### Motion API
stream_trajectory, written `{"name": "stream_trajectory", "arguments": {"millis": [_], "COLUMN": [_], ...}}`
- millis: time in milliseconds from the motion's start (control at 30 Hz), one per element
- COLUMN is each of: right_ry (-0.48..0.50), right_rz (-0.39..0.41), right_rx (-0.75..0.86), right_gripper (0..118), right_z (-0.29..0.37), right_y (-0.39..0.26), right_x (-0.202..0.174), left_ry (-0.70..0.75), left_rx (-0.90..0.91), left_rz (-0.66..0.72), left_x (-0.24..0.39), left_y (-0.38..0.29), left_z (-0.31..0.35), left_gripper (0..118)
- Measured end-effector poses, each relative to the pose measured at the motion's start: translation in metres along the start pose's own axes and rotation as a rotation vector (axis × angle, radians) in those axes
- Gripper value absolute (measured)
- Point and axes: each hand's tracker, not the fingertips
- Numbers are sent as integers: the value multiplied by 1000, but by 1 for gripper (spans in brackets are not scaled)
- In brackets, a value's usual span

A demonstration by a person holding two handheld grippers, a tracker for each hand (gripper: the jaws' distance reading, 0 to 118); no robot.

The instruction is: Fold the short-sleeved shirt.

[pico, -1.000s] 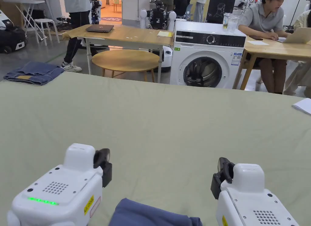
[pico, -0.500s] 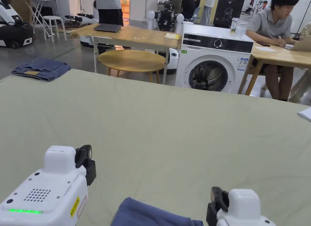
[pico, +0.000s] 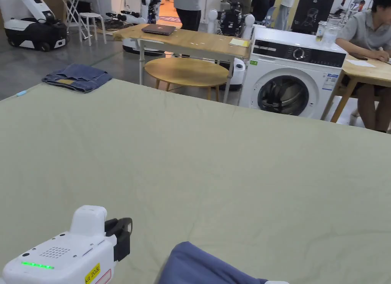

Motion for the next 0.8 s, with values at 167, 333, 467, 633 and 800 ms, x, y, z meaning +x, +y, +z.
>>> {"name": "stream_trajectory", "arguments": {"millis": [167,333,467,633,800], "right_ry": [-2,21,34,42,40], "right_rz": [13,10,6,0,3], "right_rx": [-9,-19,-27,-32,-32], "right_gripper": [0,0,0,0,0], "right_z": [-1,0,-2,-1,-1], "right_y": [2,5,5,6,6], "right_x": [0,4,8,8,8], "left_ry": [-168,-455,-572,-646,-702], "left_rx": [-123,-305,-460,-534,-569], "left_rz": [151,338,406,358,365], "left_x": [-34,-59,-60,-60,-53], "left_y": [-8,-2,-1,-3,-6], "left_z": [-7,-21,-34,-57,-77], "left_gripper": [0,42,58,59,70]}}
